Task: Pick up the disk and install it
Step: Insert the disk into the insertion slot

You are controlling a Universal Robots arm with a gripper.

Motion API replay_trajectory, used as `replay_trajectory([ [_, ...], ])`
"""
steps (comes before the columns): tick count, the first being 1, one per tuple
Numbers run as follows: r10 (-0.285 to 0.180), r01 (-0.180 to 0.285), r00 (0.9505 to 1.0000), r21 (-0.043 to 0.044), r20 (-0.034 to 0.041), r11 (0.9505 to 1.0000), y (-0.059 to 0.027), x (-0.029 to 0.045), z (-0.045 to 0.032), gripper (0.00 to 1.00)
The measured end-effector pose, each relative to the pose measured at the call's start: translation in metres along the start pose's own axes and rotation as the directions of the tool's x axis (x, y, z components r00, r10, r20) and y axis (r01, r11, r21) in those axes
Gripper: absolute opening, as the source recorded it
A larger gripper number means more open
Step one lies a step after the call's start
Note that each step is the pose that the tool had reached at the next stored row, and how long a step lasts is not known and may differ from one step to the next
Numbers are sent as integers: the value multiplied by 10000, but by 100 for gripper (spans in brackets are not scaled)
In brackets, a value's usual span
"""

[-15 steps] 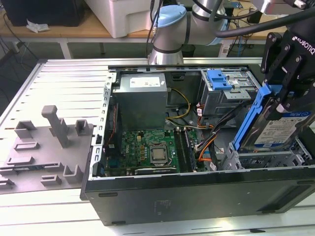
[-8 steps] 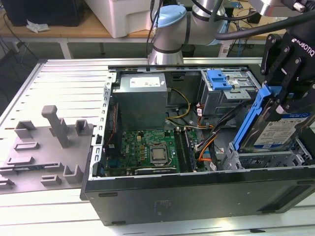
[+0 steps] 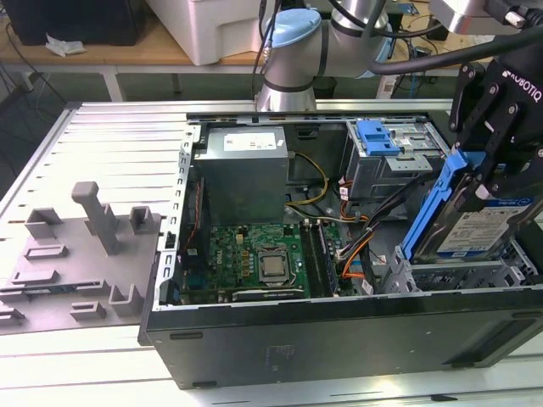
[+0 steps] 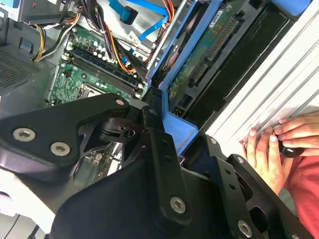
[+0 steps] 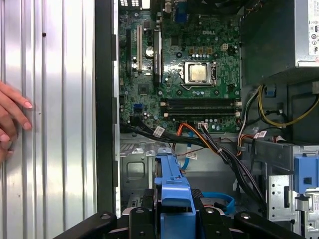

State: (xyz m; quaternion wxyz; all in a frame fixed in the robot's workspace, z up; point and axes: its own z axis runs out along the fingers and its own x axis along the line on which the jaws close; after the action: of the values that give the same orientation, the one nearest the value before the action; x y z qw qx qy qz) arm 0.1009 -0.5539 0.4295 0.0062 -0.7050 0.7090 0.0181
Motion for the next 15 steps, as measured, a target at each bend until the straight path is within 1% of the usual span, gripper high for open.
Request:
replay_trajectory([
  [15,0,0,10000,0,1,10000,-8,3,41,37],
])
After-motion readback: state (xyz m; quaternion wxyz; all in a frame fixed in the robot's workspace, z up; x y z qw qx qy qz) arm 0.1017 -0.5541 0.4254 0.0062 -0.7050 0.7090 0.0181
